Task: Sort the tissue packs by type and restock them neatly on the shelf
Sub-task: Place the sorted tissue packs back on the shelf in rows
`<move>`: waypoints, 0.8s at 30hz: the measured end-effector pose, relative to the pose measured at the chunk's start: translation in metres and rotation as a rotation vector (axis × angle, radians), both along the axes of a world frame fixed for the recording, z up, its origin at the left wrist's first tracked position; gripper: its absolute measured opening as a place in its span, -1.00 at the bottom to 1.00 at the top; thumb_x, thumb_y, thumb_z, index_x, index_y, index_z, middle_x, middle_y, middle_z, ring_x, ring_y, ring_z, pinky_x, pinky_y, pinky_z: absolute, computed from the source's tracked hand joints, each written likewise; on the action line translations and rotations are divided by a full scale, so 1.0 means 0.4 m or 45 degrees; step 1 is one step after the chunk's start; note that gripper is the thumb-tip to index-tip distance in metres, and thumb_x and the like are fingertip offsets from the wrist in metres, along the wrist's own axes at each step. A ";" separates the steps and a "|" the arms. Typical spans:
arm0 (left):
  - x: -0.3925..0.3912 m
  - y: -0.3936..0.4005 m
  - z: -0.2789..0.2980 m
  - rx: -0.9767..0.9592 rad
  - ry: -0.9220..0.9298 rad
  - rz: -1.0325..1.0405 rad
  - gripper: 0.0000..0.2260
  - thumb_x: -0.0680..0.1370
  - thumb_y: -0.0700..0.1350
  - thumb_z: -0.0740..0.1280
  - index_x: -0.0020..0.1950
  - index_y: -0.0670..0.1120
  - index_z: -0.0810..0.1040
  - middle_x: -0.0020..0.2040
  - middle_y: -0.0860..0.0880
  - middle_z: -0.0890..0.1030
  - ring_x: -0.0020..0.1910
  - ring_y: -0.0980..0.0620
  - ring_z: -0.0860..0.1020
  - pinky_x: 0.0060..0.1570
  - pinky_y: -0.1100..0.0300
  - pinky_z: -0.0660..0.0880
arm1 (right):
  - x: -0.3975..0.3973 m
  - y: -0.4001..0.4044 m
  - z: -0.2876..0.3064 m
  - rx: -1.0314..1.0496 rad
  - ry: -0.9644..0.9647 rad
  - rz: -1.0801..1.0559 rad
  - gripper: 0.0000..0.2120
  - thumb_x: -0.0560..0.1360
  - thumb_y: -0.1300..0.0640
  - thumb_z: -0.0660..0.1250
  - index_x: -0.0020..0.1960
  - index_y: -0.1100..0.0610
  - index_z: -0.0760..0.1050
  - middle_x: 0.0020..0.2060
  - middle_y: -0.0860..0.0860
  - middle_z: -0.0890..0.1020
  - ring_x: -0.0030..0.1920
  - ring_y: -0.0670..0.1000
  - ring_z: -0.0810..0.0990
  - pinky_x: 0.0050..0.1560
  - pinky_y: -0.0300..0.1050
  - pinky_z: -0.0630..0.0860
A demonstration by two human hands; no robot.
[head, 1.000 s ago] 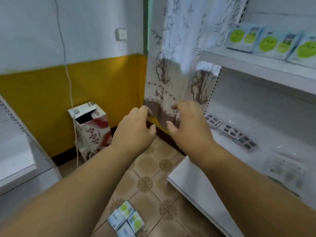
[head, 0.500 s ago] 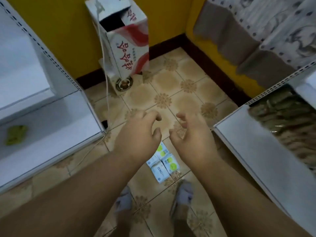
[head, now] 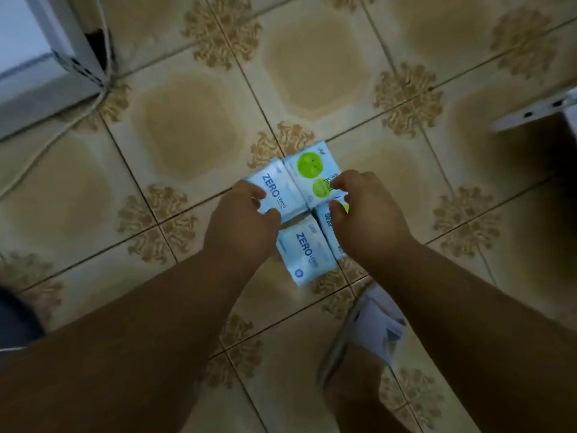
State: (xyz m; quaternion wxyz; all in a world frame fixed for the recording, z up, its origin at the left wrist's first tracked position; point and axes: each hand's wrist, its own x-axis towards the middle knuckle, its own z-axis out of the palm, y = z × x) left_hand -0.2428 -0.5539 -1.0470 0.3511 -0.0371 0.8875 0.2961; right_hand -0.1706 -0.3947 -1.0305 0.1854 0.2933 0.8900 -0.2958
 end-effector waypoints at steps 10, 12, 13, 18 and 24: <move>-0.051 0.028 -0.338 0.370 -0.460 0.795 -0.73 0.33 0.00 0.57 -0.08 -0.10 0.65 -0.01 -0.18 0.69 -0.01 -0.22 0.67 0.09 -0.22 0.57 | -0.155 0.106 -0.332 -0.134 -0.241 -0.243 -0.63 0.44 -0.10 0.47 0.08 0.12 0.51 -0.06 0.10 0.58 -0.04 0.17 0.59 -0.06 0.00 0.55; -0.056 0.027 -0.280 0.470 -0.495 0.851 -0.91 0.48 -0.14 0.50 -0.07 -0.06 0.64 0.00 -0.16 0.69 -0.03 -0.19 0.67 0.05 -0.17 0.60 | -0.149 0.101 -0.276 -0.359 -0.128 -0.449 -0.74 0.44 0.04 0.50 -0.07 0.09 0.43 -0.23 0.05 0.53 -0.24 0.11 0.53 -0.28 -0.10 0.47; -0.058 0.029 -0.234 0.506 -0.509 0.849 -0.94 0.52 -0.15 0.45 -0.03 -0.04 0.62 0.01 -0.13 0.69 -0.05 -0.14 0.67 -0.03 -0.09 0.62 | -0.141 0.095 -0.228 -0.453 -0.075 -0.521 -0.76 0.46 0.10 0.49 -0.09 0.08 0.41 -0.25 0.05 0.51 -0.31 0.08 0.48 -0.37 -0.15 0.41; -0.090 0.040 0.169 0.704 -0.648 0.839 -0.72 0.61 -0.14 0.32 0.33 -0.06 0.52 0.22 -0.12 0.62 0.11 -0.18 0.63 -0.02 -0.06 0.55 | -0.090 0.075 0.169 -0.378 0.152 -0.612 -0.85 0.53 0.16 0.33 -0.02 0.06 0.35 -0.21 0.06 0.57 -0.31 0.06 0.51 -0.28 -0.05 0.44; -0.177 0.089 0.915 0.966 -0.818 0.732 -0.73 0.64 -0.05 0.15 0.20 -0.07 0.58 0.01 -0.06 0.66 -0.23 -0.07 0.63 -0.34 0.18 0.51 | -0.085 0.143 0.919 -0.721 0.531 -1.141 -0.89 0.54 0.23 0.26 0.01 0.04 0.43 -0.22 0.04 0.64 -0.37 -0.13 0.60 -0.42 -0.30 0.42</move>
